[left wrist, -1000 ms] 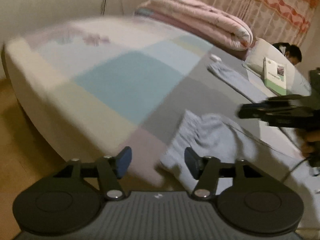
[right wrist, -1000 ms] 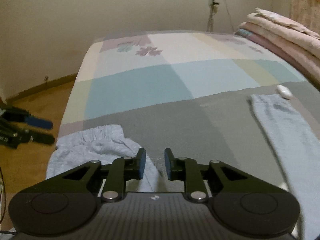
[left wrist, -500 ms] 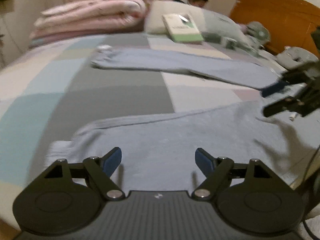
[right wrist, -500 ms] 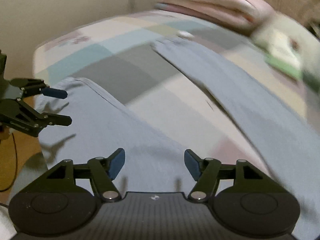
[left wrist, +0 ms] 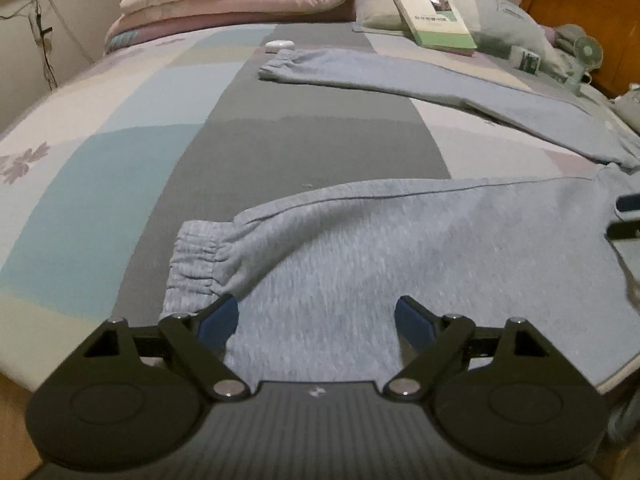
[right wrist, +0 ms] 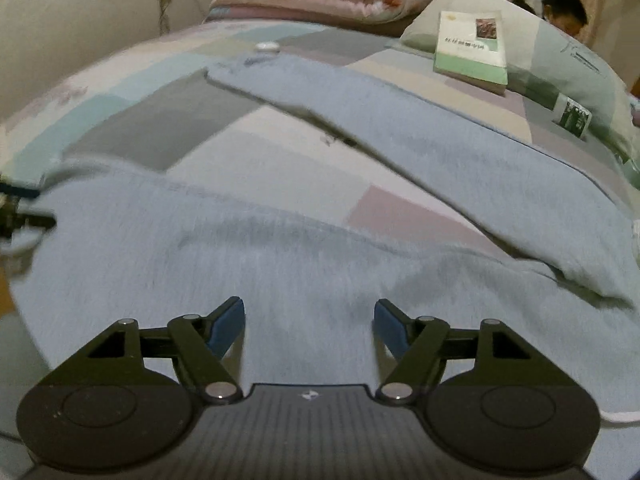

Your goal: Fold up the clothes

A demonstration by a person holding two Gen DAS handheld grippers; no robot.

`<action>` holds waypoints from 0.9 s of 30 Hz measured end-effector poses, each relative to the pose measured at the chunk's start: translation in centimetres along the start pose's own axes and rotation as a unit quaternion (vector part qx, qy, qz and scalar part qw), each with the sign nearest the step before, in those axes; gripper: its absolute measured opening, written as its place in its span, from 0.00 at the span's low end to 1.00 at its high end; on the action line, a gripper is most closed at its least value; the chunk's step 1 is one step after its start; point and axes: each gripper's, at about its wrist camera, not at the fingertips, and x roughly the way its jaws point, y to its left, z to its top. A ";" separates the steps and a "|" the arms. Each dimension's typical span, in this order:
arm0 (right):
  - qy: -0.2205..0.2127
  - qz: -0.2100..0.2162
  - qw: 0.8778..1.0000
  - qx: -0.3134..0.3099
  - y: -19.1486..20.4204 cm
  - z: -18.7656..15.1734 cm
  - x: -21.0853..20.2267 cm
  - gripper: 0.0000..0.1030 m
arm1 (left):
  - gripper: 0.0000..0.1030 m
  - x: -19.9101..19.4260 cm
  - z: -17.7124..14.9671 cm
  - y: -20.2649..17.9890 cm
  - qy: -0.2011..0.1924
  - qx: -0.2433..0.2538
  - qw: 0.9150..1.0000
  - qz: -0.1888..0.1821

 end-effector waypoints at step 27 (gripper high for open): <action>-0.022 -0.086 0.990 0.106 -11.8 -1.4 0.0 0.94 | 0.90 2.7 3.5 -2.7 0.017 0.006 1.000 -0.006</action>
